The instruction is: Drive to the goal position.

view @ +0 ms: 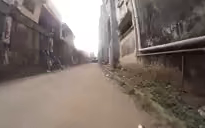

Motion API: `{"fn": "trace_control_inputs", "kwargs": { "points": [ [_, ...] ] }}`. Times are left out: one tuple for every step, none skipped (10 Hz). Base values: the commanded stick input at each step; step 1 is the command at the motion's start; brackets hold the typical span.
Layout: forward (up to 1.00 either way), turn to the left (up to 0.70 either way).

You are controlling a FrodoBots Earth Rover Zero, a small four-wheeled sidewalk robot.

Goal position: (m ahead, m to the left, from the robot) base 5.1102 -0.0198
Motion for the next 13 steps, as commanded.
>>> {"fn": "trace_control_inputs", "kwargs": {
  "points": [
    [1.00,0.00],
    [1.00,0.00],
    [1.00,0.00],
    [1.00,0.00],
    [1.00,0.12],
    [1.00,0.00],
    [1.00,0.00],
    [1.00,0.00],
    [1.00,0.00],
    [1.00,0.00],
    [1.00,0.00],
    [1.00,0.00],
    [1.00,0.00]
  ]
}}
